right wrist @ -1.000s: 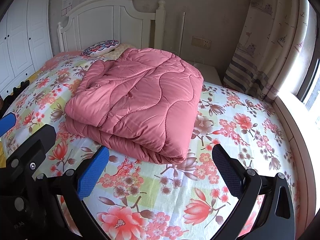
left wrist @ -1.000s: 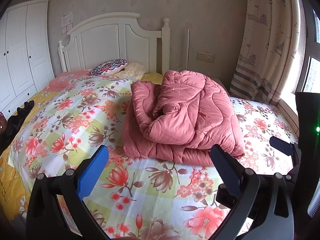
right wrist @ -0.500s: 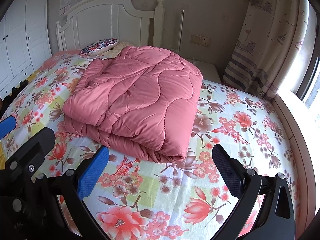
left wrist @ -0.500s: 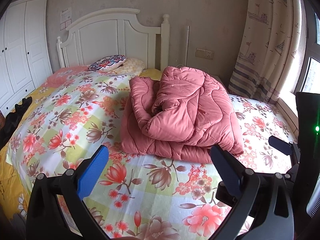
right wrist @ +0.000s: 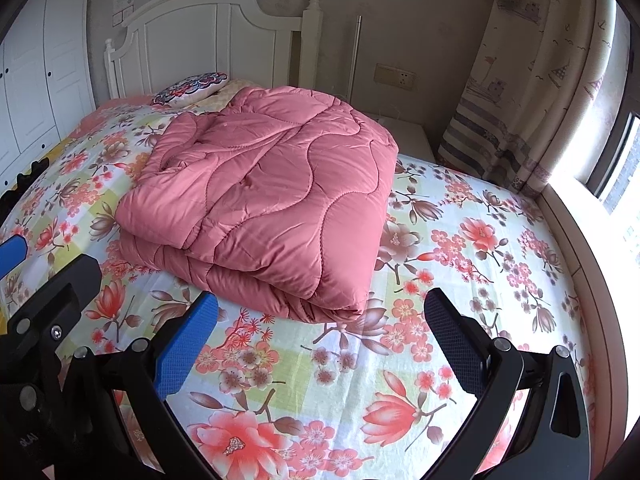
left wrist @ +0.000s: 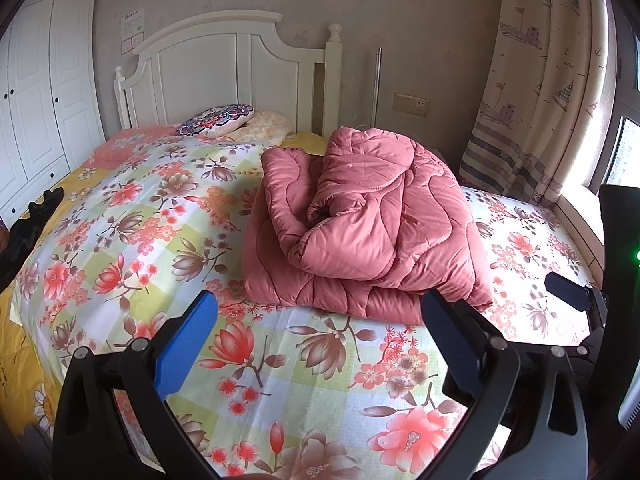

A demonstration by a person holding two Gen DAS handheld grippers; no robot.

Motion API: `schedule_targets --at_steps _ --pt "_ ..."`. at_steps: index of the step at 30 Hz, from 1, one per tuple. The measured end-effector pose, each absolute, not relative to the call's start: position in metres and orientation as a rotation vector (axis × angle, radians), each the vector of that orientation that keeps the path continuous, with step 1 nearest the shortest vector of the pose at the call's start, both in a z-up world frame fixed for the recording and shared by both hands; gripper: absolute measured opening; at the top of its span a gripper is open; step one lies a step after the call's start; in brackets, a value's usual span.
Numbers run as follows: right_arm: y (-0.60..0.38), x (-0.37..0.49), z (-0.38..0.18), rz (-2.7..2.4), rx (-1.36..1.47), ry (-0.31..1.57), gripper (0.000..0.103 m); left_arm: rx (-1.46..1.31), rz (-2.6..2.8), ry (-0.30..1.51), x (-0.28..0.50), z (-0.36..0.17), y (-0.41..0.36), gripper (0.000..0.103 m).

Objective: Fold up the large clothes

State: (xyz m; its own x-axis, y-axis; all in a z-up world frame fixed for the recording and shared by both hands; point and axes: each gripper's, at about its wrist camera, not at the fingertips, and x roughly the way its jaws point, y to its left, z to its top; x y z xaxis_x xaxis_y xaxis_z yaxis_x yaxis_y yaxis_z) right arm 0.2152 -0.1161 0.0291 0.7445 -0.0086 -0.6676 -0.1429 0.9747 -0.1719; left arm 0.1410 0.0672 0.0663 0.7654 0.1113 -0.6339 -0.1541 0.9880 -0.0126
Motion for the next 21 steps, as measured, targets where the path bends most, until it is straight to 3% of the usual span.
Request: schedule_targets --at_steps 21 --pt "-0.1077 0.2135 0.0304 0.081 -0.246 0.726 0.099 -0.067 0.149 0.688 0.1408 0.0653 0.0707 0.101"
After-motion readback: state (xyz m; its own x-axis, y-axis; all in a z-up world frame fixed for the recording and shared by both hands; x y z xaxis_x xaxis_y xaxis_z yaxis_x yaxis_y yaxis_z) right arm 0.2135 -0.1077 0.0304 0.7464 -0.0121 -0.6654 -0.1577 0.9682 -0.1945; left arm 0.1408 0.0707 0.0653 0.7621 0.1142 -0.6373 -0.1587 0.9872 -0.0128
